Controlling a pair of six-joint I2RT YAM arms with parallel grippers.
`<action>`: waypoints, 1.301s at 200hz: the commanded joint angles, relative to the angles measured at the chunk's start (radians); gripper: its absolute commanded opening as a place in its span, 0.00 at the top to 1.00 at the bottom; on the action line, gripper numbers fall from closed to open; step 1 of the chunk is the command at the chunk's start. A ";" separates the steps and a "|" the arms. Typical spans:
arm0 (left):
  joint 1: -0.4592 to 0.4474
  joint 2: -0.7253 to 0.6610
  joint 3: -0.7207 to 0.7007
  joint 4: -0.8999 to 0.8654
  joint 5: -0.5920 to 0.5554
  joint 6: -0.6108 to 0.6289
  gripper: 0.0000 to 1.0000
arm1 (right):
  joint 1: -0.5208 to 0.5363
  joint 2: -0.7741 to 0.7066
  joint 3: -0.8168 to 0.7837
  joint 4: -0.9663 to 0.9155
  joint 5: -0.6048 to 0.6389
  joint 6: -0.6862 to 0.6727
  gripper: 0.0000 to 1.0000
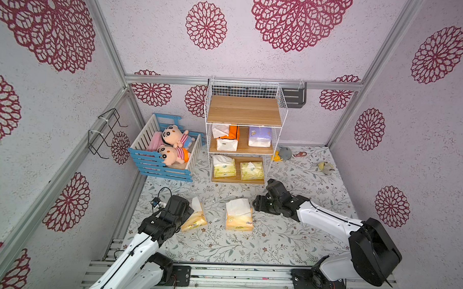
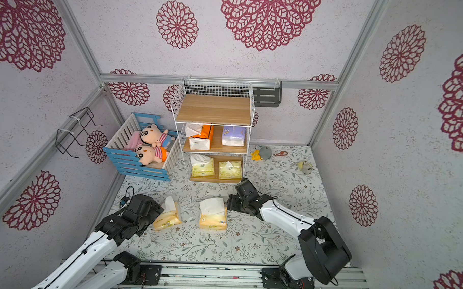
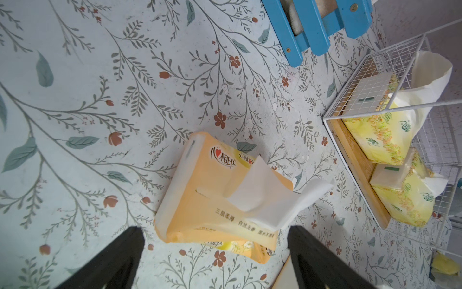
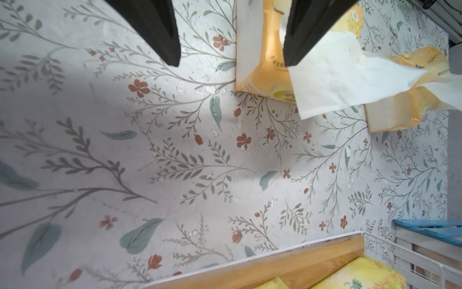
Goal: Remove the tissue boxes from the shelf
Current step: Adjust the box of tissues at the center of the board, then move the box of tissues to the center of the board.
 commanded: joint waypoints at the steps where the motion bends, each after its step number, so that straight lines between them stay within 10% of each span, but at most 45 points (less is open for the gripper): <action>1: -0.004 0.035 0.001 0.065 -0.010 0.014 0.03 | 0.008 -0.092 0.002 -0.036 0.059 -0.027 0.25; 114: 0.141 0.216 -0.099 0.399 0.097 0.053 0.03 | 0.018 -0.223 -0.209 0.045 0.015 0.044 0.29; 147: 0.174 0.350 0.097 0.224 0.063 0.205 0.03 | 0.018 -0.155 -0.196 0.102 -0.022 0.050 0.32; 209: 0.185 0.179 0.453 -0.197 -0.218 0.421 0.03 | 0.057 -0.054 -0.192 0.183 -0.007 0.093 0.33; 260: 0.187 0.076 0.421 -0.239 -0.156 0.387 0.03 | 0.134 0.091 -0.086 0.187 0.008 0.099 0.33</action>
